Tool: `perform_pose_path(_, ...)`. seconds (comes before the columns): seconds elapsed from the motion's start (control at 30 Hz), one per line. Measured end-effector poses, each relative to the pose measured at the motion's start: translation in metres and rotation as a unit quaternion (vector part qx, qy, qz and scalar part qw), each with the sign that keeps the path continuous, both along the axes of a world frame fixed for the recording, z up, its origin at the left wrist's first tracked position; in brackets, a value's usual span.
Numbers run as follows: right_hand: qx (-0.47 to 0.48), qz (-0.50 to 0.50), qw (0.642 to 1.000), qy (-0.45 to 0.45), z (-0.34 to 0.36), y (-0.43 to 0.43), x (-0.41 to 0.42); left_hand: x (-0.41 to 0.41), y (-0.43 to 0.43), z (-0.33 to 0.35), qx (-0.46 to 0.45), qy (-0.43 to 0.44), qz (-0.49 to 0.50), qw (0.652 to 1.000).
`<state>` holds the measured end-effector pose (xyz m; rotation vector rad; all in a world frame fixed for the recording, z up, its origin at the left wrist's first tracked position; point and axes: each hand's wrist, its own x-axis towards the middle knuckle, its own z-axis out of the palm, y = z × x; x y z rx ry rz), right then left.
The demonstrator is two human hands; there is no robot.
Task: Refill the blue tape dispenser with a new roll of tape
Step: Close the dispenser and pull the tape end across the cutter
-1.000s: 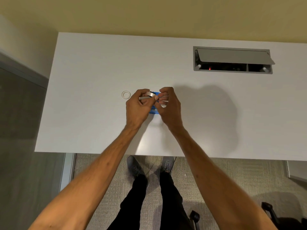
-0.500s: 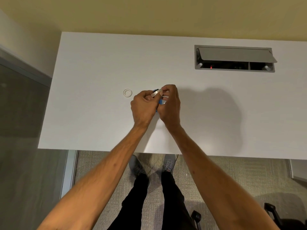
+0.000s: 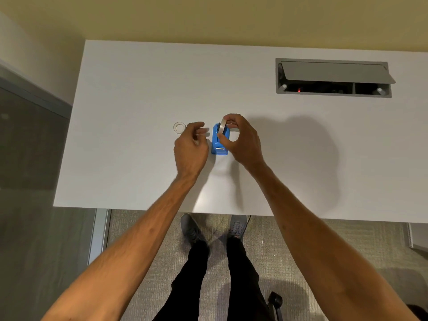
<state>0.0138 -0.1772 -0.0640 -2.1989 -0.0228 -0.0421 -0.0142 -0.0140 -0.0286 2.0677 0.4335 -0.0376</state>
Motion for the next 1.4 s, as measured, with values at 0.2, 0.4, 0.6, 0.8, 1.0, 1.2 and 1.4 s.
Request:
perform_pose_path(0.2, -0.038, 0.066, 0.997, -0.006, -0.006, -0.009, 0.009, 0.012, 0.005, -0.015, 0.027, 0.029, -0.140, 0.989)
perform_pose_path(0.4, -0.068, 0.071, 0.995, -0.007, -0.012, -0.009, 0.010, 0.010, 0.001, -0.020, 0.009, 0.023, -0.150, 0.988)
perform_pose_path(0.6, -0.090, 0.073, 0.993, -0.018, -0.017, -0.010, 0.013, 0.011, -0.003, -0.022, 0.015, 0.025, -0.160, 0.987)
perform_pose_path(0.8, -0.101, 0.078, 0.992, -0.020, -0.022, -0.012, 0.012, 0.008, -0.002, -0.026, 0.016, 0.022, -0.162, 0.986)
perform_pose_path(1.0, -0.107, 0.061, 0.992, -0.008, -0.022, -0.015, 0.015, 0.003, -0.001, -0.028, 0.021, 0.011, -0.163, 0.986)
perform_pose_path(1.2, -0.130, 0.077, 0.988, 0.000, -0.023, -0.015, 0.017, 0.003, -0.002, -0.026, 0.034, 0.012, -0.166, 0.985)
perform_pose_path(1.4, -0.169, 0.093, 0.981, 0.003, -0.023, -0.015, 0.019, 0.003, -0.003, -0.024, 0.038, 0.015, -0.171, 0.984)
